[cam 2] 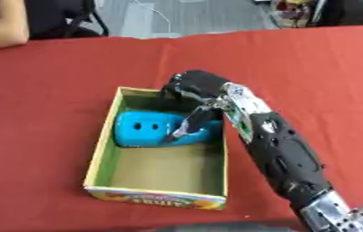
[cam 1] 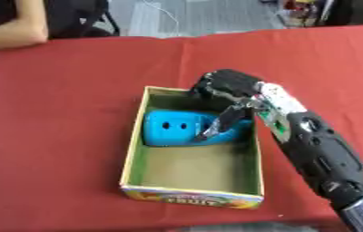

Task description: Pick up objects on the table and place them in the box.

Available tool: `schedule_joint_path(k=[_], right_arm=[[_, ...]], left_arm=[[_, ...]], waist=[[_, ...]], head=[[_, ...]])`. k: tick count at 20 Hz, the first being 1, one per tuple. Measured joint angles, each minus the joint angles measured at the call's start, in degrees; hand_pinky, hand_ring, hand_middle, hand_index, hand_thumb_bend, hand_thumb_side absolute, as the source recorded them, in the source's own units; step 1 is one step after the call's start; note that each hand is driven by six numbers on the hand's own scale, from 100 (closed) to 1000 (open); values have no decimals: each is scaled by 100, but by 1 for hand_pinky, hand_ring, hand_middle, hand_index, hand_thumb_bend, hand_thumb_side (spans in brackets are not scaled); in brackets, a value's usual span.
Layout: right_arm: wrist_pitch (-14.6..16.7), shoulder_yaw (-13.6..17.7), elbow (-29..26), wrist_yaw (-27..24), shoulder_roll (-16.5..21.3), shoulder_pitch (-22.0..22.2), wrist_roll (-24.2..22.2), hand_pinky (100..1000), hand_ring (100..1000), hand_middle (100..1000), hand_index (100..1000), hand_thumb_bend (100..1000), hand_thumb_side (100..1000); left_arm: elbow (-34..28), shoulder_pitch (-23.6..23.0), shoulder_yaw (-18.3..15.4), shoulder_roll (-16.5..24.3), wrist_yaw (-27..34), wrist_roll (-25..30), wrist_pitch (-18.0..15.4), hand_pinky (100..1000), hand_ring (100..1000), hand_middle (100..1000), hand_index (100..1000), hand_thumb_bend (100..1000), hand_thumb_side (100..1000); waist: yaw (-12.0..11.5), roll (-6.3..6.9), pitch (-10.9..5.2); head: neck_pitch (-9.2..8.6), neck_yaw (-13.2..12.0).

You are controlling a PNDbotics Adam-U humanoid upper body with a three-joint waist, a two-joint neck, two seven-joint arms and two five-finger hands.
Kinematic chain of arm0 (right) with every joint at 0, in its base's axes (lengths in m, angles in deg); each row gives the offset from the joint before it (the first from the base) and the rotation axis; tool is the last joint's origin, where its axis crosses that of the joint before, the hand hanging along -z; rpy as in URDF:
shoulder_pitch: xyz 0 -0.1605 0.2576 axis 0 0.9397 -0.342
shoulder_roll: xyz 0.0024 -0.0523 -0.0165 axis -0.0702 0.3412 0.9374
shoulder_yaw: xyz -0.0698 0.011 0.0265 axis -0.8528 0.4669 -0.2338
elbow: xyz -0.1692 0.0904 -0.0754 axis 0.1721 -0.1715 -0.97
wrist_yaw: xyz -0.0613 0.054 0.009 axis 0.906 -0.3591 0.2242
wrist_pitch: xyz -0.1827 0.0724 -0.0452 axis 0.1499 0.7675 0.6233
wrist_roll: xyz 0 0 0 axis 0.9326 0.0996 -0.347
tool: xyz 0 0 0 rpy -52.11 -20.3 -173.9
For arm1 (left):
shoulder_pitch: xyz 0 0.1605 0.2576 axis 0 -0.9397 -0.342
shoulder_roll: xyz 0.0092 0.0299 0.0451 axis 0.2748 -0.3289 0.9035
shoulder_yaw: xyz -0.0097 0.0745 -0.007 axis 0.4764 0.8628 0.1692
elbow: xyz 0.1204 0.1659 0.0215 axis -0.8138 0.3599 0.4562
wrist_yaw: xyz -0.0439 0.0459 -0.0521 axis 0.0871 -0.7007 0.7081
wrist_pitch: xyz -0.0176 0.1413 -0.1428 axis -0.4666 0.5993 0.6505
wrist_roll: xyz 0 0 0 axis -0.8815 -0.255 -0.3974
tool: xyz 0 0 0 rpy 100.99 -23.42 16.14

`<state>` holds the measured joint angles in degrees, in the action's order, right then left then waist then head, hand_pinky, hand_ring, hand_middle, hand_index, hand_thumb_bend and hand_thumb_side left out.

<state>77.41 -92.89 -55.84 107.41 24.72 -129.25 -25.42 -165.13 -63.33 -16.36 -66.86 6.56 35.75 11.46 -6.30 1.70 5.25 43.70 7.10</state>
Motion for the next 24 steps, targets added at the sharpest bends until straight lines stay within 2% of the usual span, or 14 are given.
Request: schedule_joint_path(k=[5, 9, 10, 11, 12, 13, 18, 24], right_arm=[[2, -23, -30, -3, 0, 0, -57, 673, 721, 752, 795, 842, 641], [-19, -24, -47, -12, 1, 1, -79, 726, 756, 792, 838, 850, 646], [-21, -24, -57, -24, 4, 2, -81, 722, 752, 791, 842, 848, 670], [-24, -23, -87, -39, 8, 3, -82, 708, 745, 785, 839, 811, 733], [-29, -22, -144, -59, 11, 8, -77, 702, 740, 781, 837, 842, 721], [-36, -20, -234, -92, 14, 16, -58, 695, 734, 776, 834, 836, 765], [-154, 65, -1216, -397, 103, 59, 248, 691, 737, 776, 821, 797, 979], [-401, 221, -2599, -739, 238, 130, 558, 689, 735, 768, 812, 763, 1000]], left_arm=[[0, 0, 0, 0, 0, 0, 0, 432, 463, 570, 623, 100, 970], [0, 0, 0, 0, 0, 0, 0, 432, 463, 570, 623, 100, 971], [0, 0, 0, 0, 0, 0, 0, 432, 463, 570, 623, 100, 971], [0, 0, 0, 0, 0, 0, 0, 432, 463, 570, 623, 100, 972], [0, 0, 0, 0, 0, 0, 0, 432, 464, 570, 623, 100, 971], [0, 0, 0, 0, 0, 0, 0, 432, 463, 570, 623, 100, 971], [2, -1, -1, 0, 0, 0, 0, 432, 464, 570, 623, 100, 972], [3, -2, -1, 0, 0, 0, 0, 432, 464, 570, 623, 100, 972]], waist=[[0, 0, 0], [0, 0, 0], [0, 0, 0], [0, 0, 0], [0, 0, 0], [0, 0, 0], [7, -4, 0], [15, -4, -9]], head=[[0, 0], [0, 0], [0, 0], [0, 0], [0, 0], [0, -1], [2, -5], [2, -8]])
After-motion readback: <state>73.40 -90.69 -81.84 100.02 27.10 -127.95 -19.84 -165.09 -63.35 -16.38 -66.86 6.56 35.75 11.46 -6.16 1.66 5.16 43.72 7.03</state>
